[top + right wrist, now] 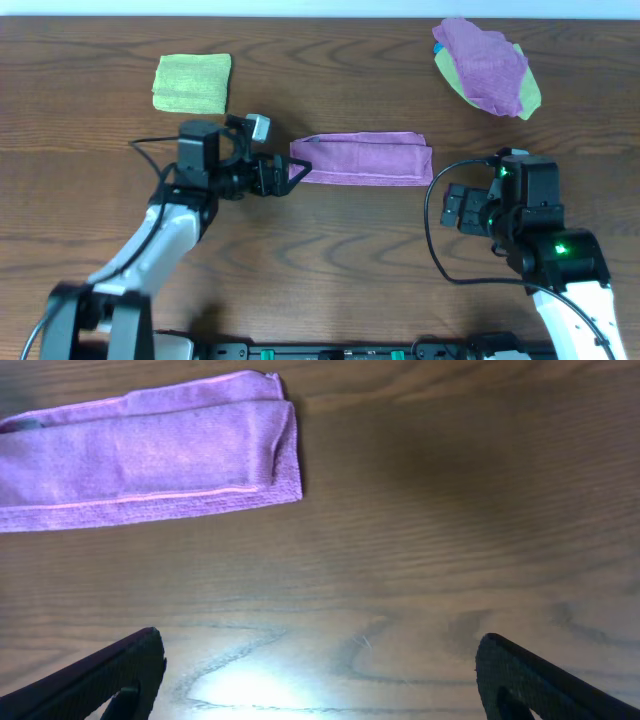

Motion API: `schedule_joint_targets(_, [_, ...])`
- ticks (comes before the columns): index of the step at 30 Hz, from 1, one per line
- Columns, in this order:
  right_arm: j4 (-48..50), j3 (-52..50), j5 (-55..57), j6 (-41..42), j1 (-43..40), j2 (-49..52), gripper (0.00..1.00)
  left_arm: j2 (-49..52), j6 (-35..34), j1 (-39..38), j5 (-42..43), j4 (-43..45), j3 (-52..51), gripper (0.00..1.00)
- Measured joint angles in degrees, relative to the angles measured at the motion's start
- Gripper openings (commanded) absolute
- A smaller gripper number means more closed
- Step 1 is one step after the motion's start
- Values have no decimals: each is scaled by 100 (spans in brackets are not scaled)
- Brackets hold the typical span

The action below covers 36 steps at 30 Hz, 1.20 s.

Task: Fold the cloth
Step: 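Grasp the left end of the pink strip with the left gripper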

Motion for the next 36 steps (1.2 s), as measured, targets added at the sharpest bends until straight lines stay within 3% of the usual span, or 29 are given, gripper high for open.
schedule_joint_targets(8, [31,0,-24,2,0,76,99,1056,-258,-326,234,28,785,77])
schedule_joint_targets(16, [151,0,-39,0,0,472,99,1698,-260,-396,295,-275,1628,72])
schedule_joint_targets(36, [308,0,-37,2,2,527,99,2323,-9,-407,295,-621,1679,64])
